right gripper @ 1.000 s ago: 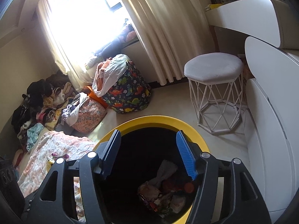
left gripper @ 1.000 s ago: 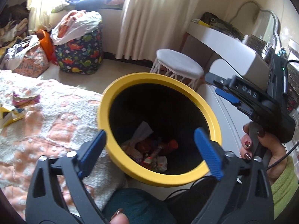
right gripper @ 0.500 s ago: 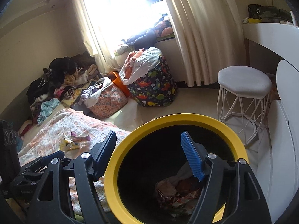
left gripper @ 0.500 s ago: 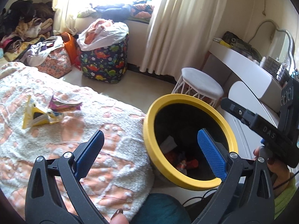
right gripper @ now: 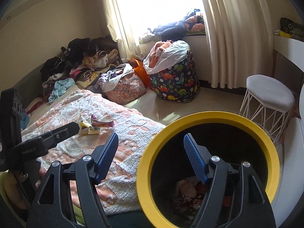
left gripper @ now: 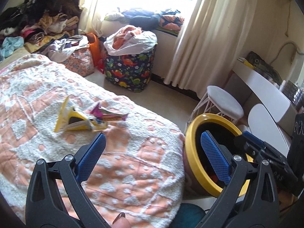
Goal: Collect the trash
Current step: 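Move both open tools back to the trash on the bed, then grasp the yellow packet with the left tool while the right tool grasps the pink wrapper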
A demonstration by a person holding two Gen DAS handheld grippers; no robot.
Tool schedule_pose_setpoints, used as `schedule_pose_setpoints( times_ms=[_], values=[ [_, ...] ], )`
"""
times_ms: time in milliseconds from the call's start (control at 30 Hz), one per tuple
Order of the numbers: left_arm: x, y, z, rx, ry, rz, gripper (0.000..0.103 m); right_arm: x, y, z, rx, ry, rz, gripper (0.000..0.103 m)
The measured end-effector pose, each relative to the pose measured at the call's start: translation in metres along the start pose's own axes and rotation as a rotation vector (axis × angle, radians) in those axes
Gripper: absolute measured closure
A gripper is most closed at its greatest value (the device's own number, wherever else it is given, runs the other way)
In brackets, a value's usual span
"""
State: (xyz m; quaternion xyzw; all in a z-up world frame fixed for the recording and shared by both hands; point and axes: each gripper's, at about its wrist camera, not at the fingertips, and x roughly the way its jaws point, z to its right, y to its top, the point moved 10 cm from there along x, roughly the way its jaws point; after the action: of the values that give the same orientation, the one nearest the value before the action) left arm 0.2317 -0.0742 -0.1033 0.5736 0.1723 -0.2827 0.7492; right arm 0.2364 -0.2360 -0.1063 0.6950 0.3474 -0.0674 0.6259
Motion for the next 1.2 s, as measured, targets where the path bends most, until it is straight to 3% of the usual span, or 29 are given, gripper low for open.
schedule_pose_setpoints(
  times_ms=[500,667,933,1100,1200],
  values=[
    [-0.006,0.006,-0.111,-0.185,0.106,0.010,0.011,0.058,0.002,-0.086,-0.204,0.077,-0.098,0.034],
    [0.000,0.003,-0.144,-0.248,0.122,-0.010,0.024,0.086,0.008,-0.113,-0.302,0.091,-0.143,0.034],
    [0.023,0.003,-0.170,-0.308,0.072,-0.056,0.051,0.137,0.011,-0.142,-0.446,0.105,-0.234,0.034],
    [0.036,0.003,-0.175,-0.311,0.033,-0.083,0.060,0.166,0.009,-0.153,-0.517,0.113,-0.283,0.034],
    [0.041,0.003,-0.176,-0.299,0.024,-0.095,0.060,0.183,0.004,-0.154,-0.547,0.105,-0.318,0.034]
  ],
)
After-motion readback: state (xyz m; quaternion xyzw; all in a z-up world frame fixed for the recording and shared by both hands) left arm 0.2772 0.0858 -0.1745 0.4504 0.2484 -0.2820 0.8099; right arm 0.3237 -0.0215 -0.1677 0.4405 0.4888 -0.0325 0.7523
